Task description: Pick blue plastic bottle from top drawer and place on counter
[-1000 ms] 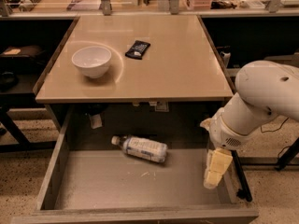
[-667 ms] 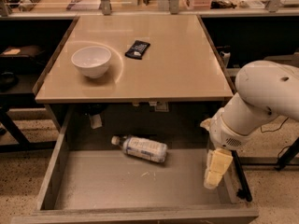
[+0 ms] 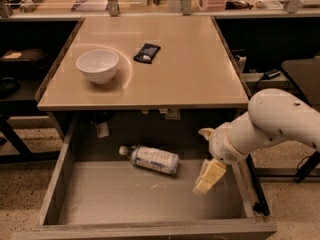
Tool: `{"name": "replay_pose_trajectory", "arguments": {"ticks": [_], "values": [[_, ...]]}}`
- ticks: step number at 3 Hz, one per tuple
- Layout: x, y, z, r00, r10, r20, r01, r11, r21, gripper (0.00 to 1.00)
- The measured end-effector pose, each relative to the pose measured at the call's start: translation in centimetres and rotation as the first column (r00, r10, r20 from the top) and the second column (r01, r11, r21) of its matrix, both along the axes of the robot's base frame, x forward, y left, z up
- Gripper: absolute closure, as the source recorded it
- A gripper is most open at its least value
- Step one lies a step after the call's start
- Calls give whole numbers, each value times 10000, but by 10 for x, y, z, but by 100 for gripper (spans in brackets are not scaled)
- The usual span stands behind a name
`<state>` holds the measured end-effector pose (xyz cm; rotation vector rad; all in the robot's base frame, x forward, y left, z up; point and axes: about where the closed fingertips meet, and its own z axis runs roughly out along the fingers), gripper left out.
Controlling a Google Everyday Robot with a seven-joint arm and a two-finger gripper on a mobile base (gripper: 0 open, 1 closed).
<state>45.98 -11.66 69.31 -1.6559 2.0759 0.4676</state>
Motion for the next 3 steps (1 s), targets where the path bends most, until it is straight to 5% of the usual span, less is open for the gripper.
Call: {"name": "replay_pose_trajectory", "arguments": {"ticks": [2, 3], "values": [[29, 30, -35, 9985, -534, 98, 510, 9841, 1703, 0], [29, 30, -35, 9985, -534, 98, 510, 9841, 1703, 0]]}}
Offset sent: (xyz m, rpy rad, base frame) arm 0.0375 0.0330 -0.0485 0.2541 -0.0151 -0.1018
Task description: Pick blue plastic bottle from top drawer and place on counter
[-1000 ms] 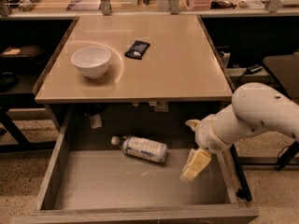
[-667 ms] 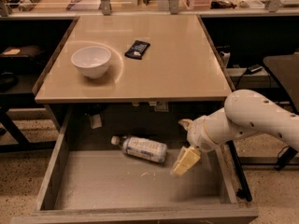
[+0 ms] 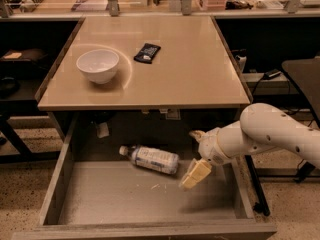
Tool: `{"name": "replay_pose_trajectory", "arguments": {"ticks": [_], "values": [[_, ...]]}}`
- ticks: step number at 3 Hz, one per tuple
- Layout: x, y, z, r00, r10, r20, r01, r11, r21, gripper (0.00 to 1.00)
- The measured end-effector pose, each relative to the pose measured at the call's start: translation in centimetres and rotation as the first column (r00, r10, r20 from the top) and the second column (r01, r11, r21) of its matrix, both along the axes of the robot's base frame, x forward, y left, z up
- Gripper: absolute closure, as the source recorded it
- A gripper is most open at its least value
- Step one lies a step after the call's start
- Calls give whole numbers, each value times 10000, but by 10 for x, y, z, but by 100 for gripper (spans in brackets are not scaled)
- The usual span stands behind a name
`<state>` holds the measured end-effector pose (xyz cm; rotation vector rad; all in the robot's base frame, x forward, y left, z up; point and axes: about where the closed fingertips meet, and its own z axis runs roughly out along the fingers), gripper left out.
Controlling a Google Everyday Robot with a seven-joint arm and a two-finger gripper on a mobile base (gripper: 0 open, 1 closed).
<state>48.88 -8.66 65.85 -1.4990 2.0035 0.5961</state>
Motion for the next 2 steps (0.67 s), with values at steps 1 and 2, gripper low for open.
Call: {"name": "replay_pose_trajectory", "arguments": {"ticks": [1, 2], "values": [[0, 16, -5, 9996, 276, -7, -276, 9996, 51, 0], [3, 53, -18, 9973, 739, 1, -739, 9967, 351, 0]]}}
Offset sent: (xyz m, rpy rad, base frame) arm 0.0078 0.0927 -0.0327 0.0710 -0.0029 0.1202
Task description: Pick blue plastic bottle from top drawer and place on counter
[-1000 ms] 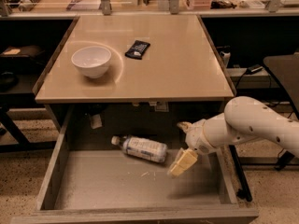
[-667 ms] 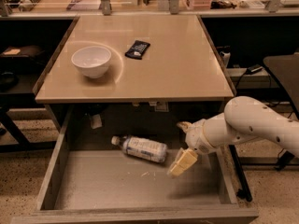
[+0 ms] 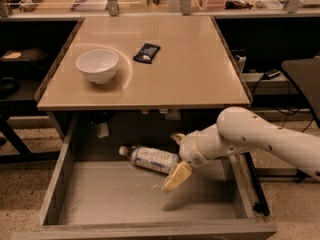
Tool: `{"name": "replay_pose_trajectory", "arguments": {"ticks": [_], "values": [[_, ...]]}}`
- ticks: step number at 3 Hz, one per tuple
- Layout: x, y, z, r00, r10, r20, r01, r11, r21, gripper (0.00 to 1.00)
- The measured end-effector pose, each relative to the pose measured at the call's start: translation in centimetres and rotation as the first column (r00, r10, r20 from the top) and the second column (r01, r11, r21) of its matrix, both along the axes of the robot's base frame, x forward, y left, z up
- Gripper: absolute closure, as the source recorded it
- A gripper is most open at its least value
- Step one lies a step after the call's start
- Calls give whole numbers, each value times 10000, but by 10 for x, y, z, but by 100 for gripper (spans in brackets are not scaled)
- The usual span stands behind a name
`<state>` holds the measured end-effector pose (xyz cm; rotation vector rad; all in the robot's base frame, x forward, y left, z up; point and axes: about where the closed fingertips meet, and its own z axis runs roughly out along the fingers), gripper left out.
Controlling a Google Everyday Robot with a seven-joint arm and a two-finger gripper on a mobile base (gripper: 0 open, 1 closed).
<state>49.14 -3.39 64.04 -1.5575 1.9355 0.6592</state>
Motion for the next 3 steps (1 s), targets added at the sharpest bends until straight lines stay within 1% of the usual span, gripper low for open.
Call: {"name": "replay_pose_trajectory", "arguments": {"ticks": [1, 2, 3], "values": [[4, 23, -12, 9998, 179, -4, -179, 9997, 160, 0], [9, 38, -22, 9998, 163, 144, -166, 9997, 193, 0], [10, 38, -22, 9998, 153, 156, -156, 9997, 196, 19]]}}
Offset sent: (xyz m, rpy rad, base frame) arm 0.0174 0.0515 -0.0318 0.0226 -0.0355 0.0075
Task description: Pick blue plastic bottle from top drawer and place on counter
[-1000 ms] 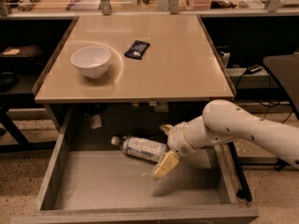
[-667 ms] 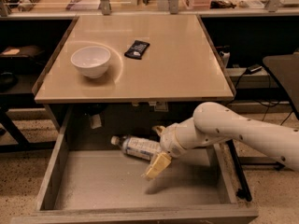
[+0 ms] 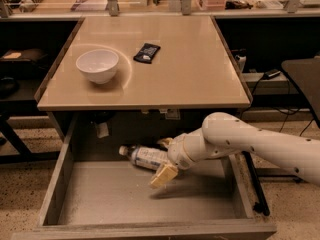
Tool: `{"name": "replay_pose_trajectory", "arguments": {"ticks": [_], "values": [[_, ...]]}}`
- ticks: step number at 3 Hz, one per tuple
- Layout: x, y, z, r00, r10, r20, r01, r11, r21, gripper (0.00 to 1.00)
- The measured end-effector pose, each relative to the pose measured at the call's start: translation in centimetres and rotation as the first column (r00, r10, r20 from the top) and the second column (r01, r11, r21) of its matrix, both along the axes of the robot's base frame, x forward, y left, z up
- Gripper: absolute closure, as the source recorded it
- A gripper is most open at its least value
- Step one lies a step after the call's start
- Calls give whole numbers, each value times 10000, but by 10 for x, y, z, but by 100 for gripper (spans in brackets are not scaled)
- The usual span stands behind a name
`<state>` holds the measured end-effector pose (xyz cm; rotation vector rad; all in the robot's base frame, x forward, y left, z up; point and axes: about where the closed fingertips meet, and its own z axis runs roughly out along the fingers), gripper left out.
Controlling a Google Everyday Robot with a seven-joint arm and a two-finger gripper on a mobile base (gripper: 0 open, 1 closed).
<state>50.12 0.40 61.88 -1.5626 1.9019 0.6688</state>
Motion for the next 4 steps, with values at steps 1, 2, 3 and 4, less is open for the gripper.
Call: {"name": "replay_pose_trajectory", "arguments": {"ticks": [1, 2, 3, 4], "values": [[0, 0, 0, 10000, 1, 0, -1, 10000, 0, 43], [0, 0, 0, 10000, 1, -1, -1, 10000, 0, 66], [0, 0, 0, 10000, 2, -1, -2, 10000, 0, 89], [0, 0, 0, 10000, 2, -1, -2, 10000, 0, 100]]}}
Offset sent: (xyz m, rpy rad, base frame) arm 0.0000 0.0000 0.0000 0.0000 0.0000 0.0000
